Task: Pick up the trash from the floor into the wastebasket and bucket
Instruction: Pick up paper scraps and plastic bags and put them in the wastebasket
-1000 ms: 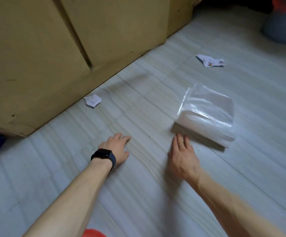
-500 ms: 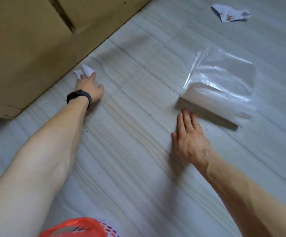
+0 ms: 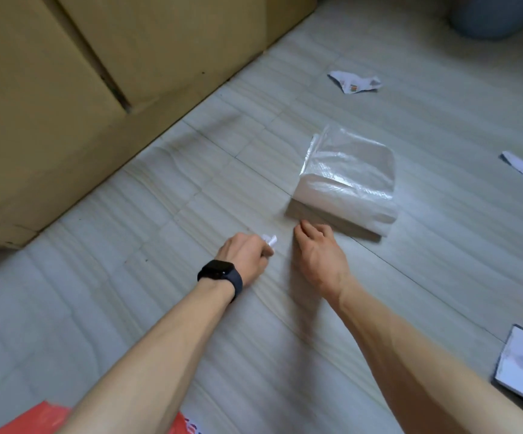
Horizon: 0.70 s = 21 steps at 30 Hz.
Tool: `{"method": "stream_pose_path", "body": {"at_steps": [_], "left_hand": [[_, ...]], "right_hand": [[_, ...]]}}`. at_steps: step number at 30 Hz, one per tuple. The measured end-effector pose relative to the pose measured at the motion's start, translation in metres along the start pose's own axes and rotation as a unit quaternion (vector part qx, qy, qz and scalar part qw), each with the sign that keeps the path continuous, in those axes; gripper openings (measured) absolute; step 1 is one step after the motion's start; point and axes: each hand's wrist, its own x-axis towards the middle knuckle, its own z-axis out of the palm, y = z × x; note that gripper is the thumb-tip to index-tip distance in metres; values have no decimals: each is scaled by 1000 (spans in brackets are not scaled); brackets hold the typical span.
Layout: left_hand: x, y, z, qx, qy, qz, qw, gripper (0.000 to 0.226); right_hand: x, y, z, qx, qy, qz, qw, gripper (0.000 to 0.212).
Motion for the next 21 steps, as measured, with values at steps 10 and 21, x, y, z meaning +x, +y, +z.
{"method": "stream_pose_path", "body": {"at_steps": [10,21], "left_hand": [[-83,23,-54,-93,41,30,994,18],[-281,-4,-137,-292,174,-22,940,16]], "right_hand": [[-97,15,-29,177,-31,131,975,27],[-215,-114,-195,317,-17,58,946,10]]}}
